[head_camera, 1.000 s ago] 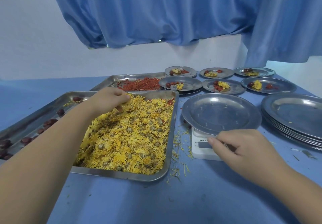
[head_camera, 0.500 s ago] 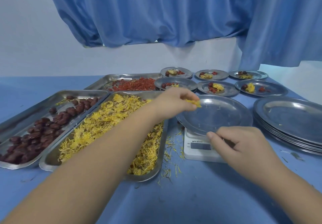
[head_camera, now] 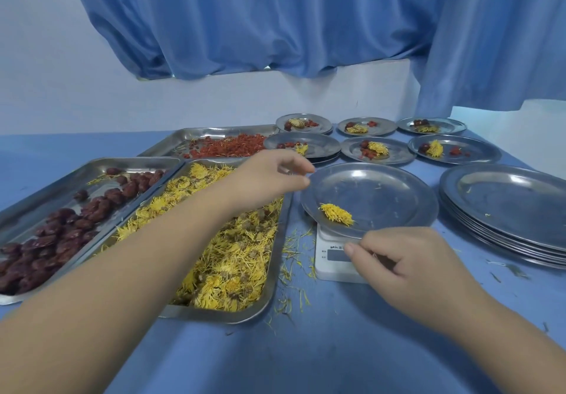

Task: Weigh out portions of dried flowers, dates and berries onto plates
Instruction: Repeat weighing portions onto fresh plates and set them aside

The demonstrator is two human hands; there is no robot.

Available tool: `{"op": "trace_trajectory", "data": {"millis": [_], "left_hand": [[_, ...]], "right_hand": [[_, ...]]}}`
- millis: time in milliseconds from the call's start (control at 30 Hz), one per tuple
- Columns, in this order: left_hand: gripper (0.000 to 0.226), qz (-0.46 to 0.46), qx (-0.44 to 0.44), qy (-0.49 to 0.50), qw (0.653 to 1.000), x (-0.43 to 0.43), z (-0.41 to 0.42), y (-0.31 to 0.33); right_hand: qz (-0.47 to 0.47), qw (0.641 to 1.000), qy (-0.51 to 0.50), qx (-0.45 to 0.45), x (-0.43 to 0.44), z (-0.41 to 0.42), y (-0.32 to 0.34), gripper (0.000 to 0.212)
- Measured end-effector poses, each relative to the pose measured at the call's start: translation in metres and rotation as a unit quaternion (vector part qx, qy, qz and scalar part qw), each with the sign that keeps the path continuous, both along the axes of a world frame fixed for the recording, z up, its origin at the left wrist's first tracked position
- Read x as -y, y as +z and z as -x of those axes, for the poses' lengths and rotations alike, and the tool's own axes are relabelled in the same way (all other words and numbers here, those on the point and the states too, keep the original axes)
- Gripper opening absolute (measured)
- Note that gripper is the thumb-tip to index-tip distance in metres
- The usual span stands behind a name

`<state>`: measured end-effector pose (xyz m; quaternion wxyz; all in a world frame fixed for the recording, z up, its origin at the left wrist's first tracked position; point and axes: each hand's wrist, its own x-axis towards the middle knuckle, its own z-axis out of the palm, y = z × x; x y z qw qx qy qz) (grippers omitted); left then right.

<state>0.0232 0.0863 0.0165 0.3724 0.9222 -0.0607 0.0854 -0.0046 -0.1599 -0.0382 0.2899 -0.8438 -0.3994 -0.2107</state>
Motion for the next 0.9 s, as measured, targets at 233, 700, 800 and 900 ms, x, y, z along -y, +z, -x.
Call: {"op": "trace_trajectory", "data": {"millis": [233,700,800,900], "left_hand": [[0.011,-0.057,0.054,0.169,0.983,-0.081,0.017,0.007],[0.011,-0.198,-0.020,0.271,0.942,-0.191,0.040,-0.017],[0.012,-0.179,-0.034,0.290,0.939,-0.217,0.054,-0.017],[0.010,-0.134,-0.008,0.261,0.956,-0.218,0.060,-0.022]], "right_hand": [[0.009,1.000,0.001,-0.014,0.002,-0.001,-0.002,0.047],[0.008,1.000,0.000,-0.002,0.000,-0.007,-0.010,0.043],[0.006,1.000,-0.002,0.008,-0.001,-0.009,-0.012,0.044],[0.010,1.000,0.000,0.023,-0.006,-0.010,-0.013,0.047]]}}
